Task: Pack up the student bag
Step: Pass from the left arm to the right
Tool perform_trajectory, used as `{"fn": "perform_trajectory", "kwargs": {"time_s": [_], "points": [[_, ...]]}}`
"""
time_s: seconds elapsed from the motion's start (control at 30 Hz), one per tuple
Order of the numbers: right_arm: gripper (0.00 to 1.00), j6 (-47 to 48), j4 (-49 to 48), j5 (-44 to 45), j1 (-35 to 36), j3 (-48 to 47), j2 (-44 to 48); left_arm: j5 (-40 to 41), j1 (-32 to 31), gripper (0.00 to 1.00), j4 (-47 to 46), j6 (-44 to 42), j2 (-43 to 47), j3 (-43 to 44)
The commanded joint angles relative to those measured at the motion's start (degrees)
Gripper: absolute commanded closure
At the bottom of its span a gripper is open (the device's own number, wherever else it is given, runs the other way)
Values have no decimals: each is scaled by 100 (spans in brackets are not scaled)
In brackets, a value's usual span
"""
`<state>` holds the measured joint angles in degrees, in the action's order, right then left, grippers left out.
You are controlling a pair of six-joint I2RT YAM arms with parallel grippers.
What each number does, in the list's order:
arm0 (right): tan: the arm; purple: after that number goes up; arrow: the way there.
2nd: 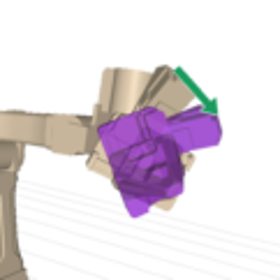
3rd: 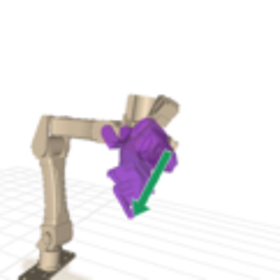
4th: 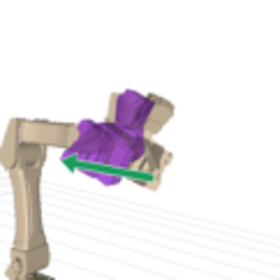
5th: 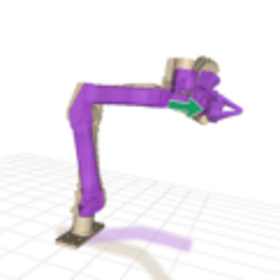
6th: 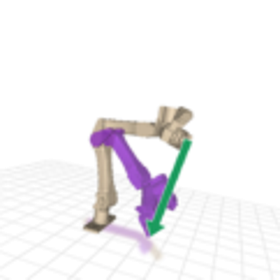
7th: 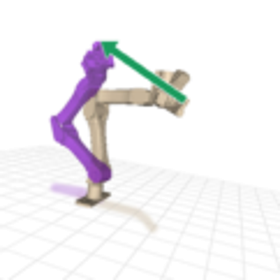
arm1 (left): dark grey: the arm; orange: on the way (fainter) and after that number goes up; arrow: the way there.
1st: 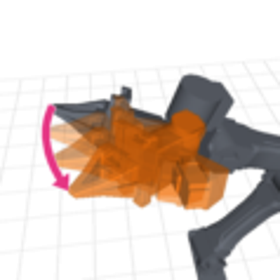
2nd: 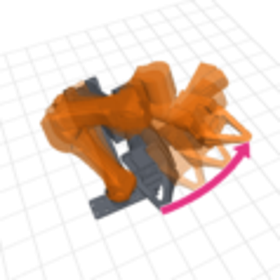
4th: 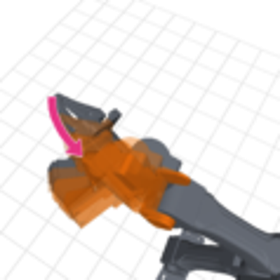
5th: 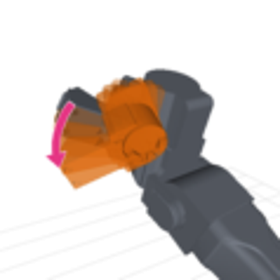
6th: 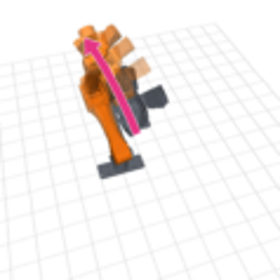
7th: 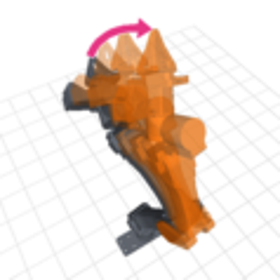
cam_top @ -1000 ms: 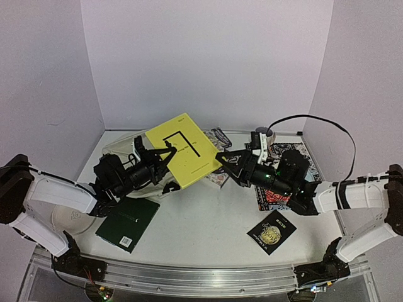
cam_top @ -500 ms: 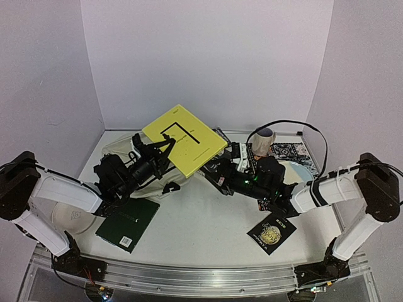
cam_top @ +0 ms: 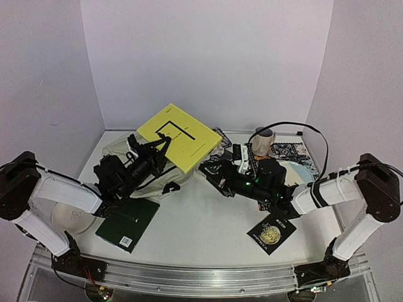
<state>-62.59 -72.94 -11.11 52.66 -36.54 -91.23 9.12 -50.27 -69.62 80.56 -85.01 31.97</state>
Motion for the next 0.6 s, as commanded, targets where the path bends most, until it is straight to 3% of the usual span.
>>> {"fn": "perform_trajectory", "kwargs": {"time_s": [0.0,0.4,0.57], "points": [[10,168,-2014,-89,7,-75,354,80,17,100,-917,-38,237,-28],[8,395,-1992,-146,6,-619,228,-293,11,100,-930,263,3,47],[15,337,-1992,-240,7,-938,-61,-472,-38,100,-939,357,-107,139]]}}
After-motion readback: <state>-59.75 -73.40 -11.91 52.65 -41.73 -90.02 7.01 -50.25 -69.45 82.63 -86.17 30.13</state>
